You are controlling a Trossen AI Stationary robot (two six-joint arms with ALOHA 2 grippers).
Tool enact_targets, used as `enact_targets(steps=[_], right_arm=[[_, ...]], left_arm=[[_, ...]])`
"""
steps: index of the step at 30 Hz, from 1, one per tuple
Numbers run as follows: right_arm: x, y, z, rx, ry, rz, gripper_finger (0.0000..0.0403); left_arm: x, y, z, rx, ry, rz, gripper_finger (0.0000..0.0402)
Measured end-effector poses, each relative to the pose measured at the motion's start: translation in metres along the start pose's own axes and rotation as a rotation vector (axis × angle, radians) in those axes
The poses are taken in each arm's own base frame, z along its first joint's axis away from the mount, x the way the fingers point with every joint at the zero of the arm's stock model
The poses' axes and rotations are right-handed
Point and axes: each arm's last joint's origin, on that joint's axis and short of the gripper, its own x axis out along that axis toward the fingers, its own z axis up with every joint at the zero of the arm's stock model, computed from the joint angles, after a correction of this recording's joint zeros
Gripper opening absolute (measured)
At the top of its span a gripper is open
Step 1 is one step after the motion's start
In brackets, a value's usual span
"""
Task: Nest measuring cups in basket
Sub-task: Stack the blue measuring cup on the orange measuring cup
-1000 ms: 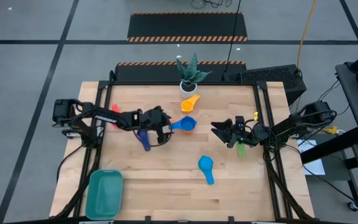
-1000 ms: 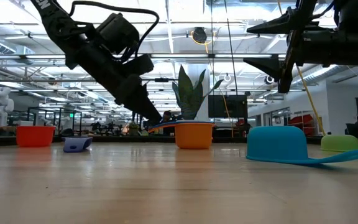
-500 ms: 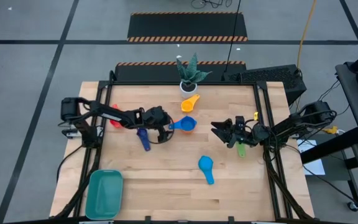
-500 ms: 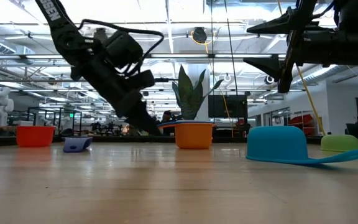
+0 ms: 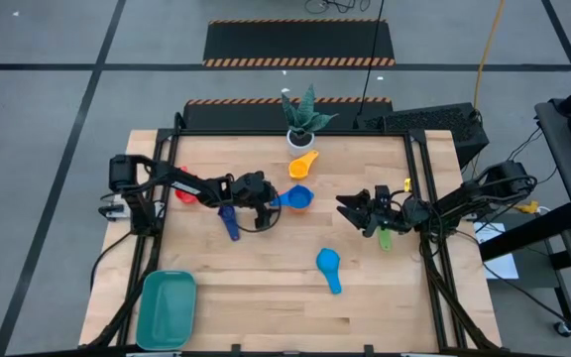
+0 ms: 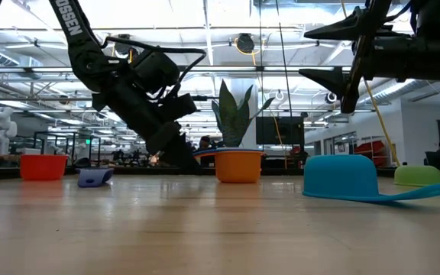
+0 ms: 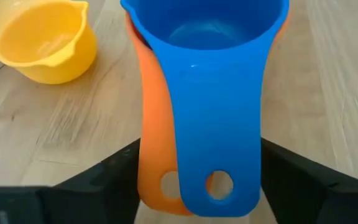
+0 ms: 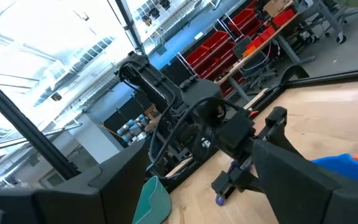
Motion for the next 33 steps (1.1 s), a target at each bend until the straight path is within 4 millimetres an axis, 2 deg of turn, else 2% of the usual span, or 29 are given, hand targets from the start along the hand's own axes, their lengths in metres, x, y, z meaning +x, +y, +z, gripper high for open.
enact_targets(steps=[9,17,26,33], right_arm=[[0.0,0.0,0.0,0.002,0.003,-0.002,0.0283],[0.0,0.0,0.0,0.005,0.003,-0.003,0.0283],[0.0,0.0,0.0,0.006,0.003,-0.002,0.0283],[0.0,0.0,-0.001,0.003,0.016,0.014,0.0283]], left_arm=[[0.0,-0.004,0.0,-0.018,0.007,-0.01,0.0184],[0.0,-0.013,-0.001,-0.013,0.021,-0.032,0.0143],[0.0,-0.016,0.0,-0.009,0.023,-0.016,0.0137],[-0.007,-0.017,0.005,-0.055,0.011,0.024,0.0188]])
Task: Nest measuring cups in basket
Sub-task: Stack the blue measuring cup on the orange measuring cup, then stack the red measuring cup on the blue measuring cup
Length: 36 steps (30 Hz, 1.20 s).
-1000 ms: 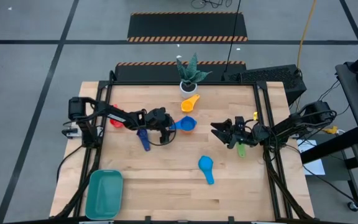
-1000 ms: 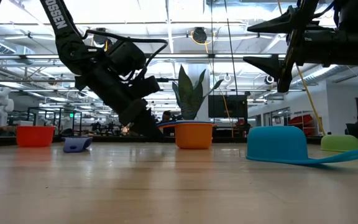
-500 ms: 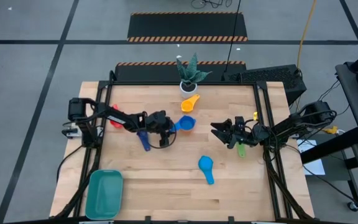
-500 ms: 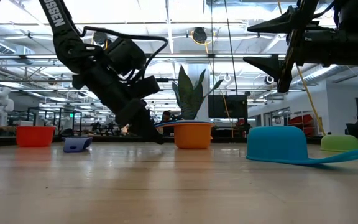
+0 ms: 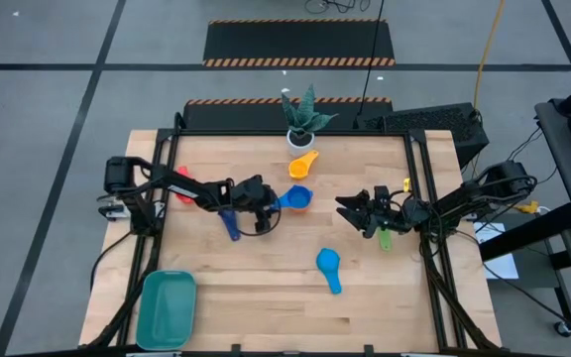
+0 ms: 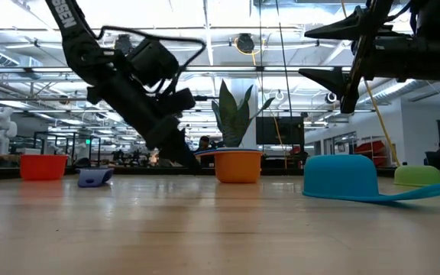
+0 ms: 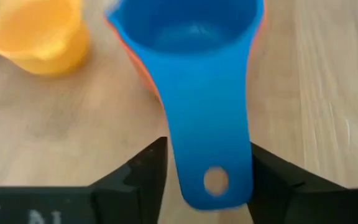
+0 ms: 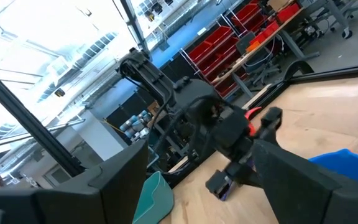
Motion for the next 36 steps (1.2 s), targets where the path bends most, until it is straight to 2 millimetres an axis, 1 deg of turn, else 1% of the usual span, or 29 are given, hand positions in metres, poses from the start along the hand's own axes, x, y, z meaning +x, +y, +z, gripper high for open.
enact_targets(steps=[4,7,12,18,24,29,31,36], right_arm=[[0.0,0.0,0.0,-0.008,0.001,-0.001,0.0283],[0.0,0.0,0.0,-0.009,0.001,-0.001,0.0283],[0.0,0.0,0.0,-0.011,0.001,-0.001,0.0283],[0.0,-0.001,-0.001,-0.022,0.007,-0.005,0.0283],[0.0,-0.002,-0.002,-0.06,0.022,-0.018,0.0283],[0.001,-0.003,-0.001,-0.097,0.014,-0.027,0.0283],[0.001,-0.005,0.0,-0.098,0.006,-0.035,0.0283],[0.003,-0.009,0.004,-0.104,-0.012,-0.058,0.0283]], left_arm=[[-0.019,-0.003,0.007,0.007,0.031,0.057,0.0221],[-0.037,-0.004,0.011,0.017,0.066,0.089,0.0235],[-0.066,-0.002,0.012,-0.029,0.145,0.102,0.0239],[-0.093,0.003,0.0,-0.169,0.291,0.246,0.0239],[-0.109,0.004,-0.018,-0.354,0.463,0.326,0.0239],[-0.119,0.005,-0.03,-0.418,0.615,0.402,0.0239],[-0.126,0.006,-0.031,-0.433,0.674,0.454,0.0239],[-0.138,0.007,-0.026,-0.44,0.743,0.537,0.0239]])
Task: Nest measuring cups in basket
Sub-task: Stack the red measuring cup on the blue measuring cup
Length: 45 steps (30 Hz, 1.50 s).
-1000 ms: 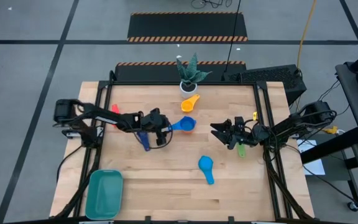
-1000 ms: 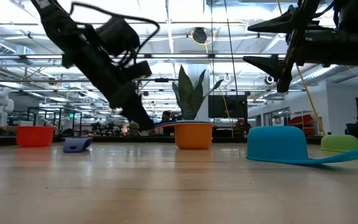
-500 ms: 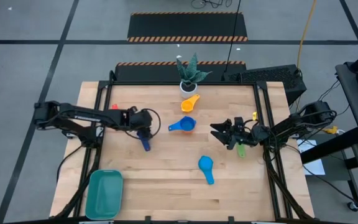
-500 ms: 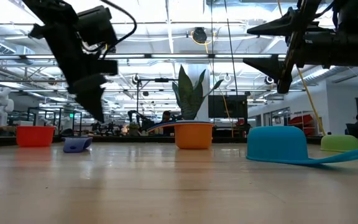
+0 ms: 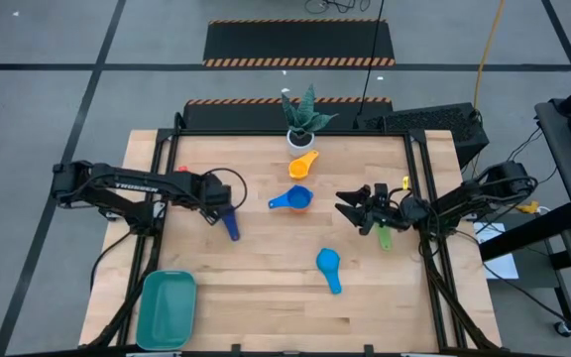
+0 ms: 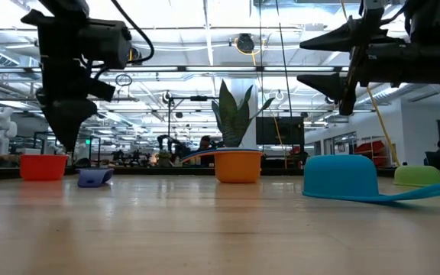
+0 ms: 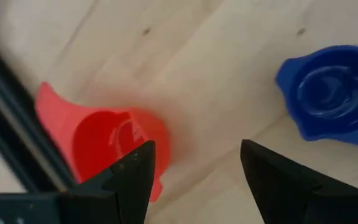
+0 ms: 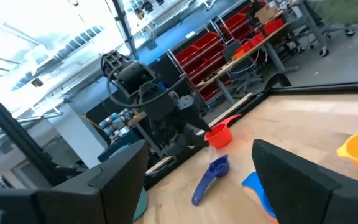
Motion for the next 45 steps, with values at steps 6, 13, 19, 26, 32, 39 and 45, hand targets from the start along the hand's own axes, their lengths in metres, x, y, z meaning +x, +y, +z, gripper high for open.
enact_targets(steps=[6,13,19,26,32,39,45], right_arm=[[0.001,-0.002,0.002,0.004,-0.01,-0.013,0.0283],[0.001,-0.002,0.002,0.005,-0.01,-0.012,0.0283],[0.001,-0.002,0.002,0.023,-0.01,-0.012,0.0283],[0.001,-0.002,0.002,0.025,-0.009,-0.011,0.0283],[0.001,-0.002,0.002,0.025,-0.01,-0.011,0.0283],[0.001,-0.002,0.002,0.0,-0.012,-0.016,0.0283],[0.001,-0.004,0.003,0.0,-0.06,-0.087,0.0283]], left_arm=[[-0.001,0.009,-0.006,-0.063,0.05,0.103,0.0239],[0.005,0.019,-0.008,-0.163,0.092,0.159,0.0239],[0.024,0.019,-0.01,-0.171,0.105,0.093,0.0239],[0.046,0.02,-0.013,-0.151,0.087,0.029,0.0235],[0.055,0.02,-0.016,-0.1,0.075,0.016,0.0153],[0.042,0.013,-0.007,-0.053,0.027,-0.015,0.0017],[0.008,-0.004,0.014,0.068,-0.113,-0.087,0.0031]])
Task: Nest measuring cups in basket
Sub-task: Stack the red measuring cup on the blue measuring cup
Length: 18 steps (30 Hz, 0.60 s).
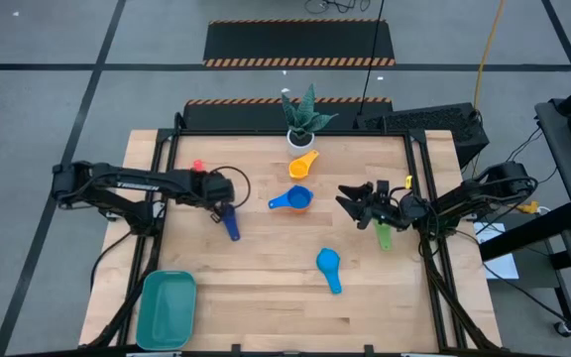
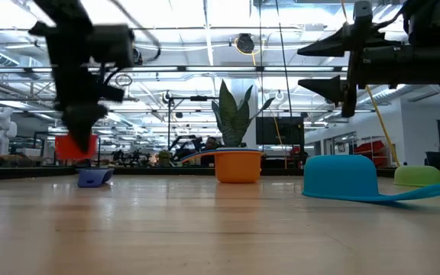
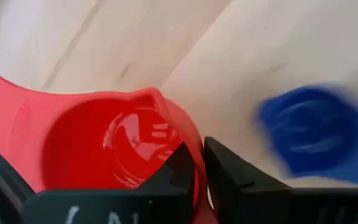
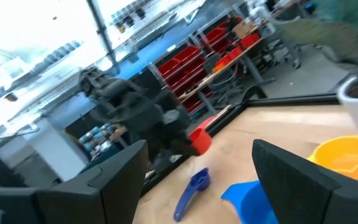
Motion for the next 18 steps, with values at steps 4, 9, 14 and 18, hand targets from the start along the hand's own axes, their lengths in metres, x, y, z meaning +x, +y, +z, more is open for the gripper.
enact_targets(steps=[4,9,14,18], right_arm=[[0.007,0.005,0.002,0.019,-0.017,-0.009,0.0283],[0.033,0.026,-0.006,-0.103,0.102,-0.045,0.0283],[0.058,0.049,-0.011,-0.293,0.289,-0.113,0.0283],[0.063,0.065,-0.011,-0.434,0.334,-0.073,0.0283]], left_arm=[[-0.028,-0.023,0.016,0.168,-0.169,-0.079,0.0016],[-0.062,-0.06,0.023,0.526,-0.455,-0.183,0.0021],[-0.083,-0.089,0.014,0.885,-0.683,-0.207,0.0022],[-0.089,-0.099,0.003,1.09,-0.733,-0.222,0.0009]])
